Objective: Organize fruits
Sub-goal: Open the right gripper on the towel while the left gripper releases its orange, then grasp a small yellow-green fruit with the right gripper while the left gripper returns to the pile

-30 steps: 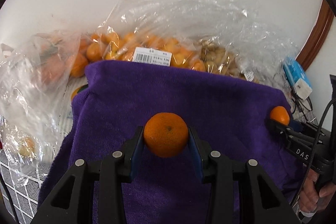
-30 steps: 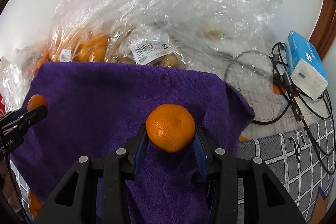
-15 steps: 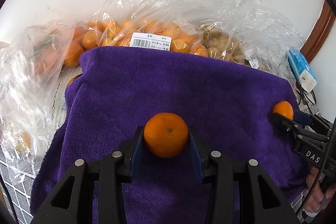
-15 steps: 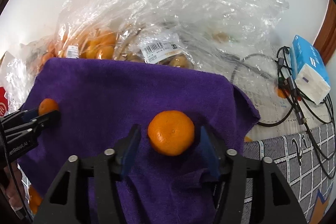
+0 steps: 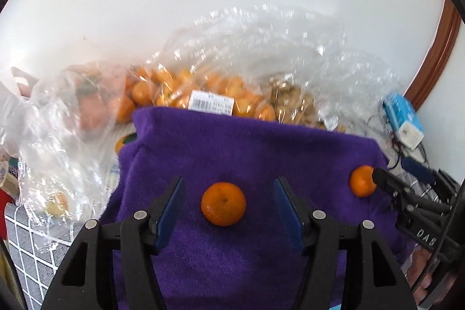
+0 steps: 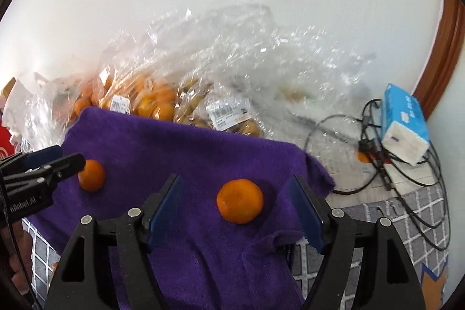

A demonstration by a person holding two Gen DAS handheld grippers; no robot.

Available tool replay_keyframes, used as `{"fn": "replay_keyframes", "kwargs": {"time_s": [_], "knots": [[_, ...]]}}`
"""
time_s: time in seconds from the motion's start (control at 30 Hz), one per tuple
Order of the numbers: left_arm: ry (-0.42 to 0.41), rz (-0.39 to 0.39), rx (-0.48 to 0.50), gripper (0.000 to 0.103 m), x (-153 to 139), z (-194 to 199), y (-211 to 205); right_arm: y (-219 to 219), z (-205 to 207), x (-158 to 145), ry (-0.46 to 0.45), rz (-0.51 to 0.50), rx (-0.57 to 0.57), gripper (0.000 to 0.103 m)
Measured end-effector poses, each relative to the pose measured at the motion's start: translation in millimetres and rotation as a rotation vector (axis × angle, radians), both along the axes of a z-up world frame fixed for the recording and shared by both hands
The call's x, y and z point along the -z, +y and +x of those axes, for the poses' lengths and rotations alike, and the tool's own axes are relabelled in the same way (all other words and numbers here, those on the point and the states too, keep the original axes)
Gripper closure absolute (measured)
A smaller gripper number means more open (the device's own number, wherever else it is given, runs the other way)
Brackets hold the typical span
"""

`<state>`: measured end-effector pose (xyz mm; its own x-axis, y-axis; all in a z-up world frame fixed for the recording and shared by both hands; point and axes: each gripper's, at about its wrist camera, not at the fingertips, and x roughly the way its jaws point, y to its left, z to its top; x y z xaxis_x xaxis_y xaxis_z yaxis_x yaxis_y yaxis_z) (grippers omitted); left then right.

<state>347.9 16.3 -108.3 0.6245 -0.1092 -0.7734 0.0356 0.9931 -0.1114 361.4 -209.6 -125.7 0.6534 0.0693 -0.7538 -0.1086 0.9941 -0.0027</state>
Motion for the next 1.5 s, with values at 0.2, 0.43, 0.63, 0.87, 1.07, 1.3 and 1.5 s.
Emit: {"fn": "replay_keyframes", "kwargs": {"time_s": [0.2, 0.43, 0.63, 0.87, 1.07, 1.3, 1.5], "knots": [[-0.082, 0.028, 0.014, 0.043, -25, -17, 1, -5, -25, -9, -0.022, -0.013, 0.034, 0.028], [-0.153, 0.031, 0.037, 0.043, -58, -40, -11, -17, -71, -29, -0.053, -0.009, 0.058, 0.028], [-0.152, 0.027, 0.056, 0.043, -55, -87, -3, -20, -114, -27, -0.022, 0.043, 0.027, 0.028], [-0.081, 0.044, -0.027, 0.043, -18, -145, 35, -10, -154, 2, 0.032, 0.087, -0.025, 0.049], [-0.021, 0.018, -0.086, 0.043, 13, -186, 61, 14, -184, 27, 0.06, 0.091, -0.114, 0.065], [-0.009, -0.004, -0.11, 0.043, 27, -217, 70, 27, -188, 47, 0.103, 0.099, -0.133, 0.07], [0.002, -0.061, -0.109, 0.043, 33, -224, 71, 16, -177, 61, 0.175, 0.212, -0.142, 0.079]]}}
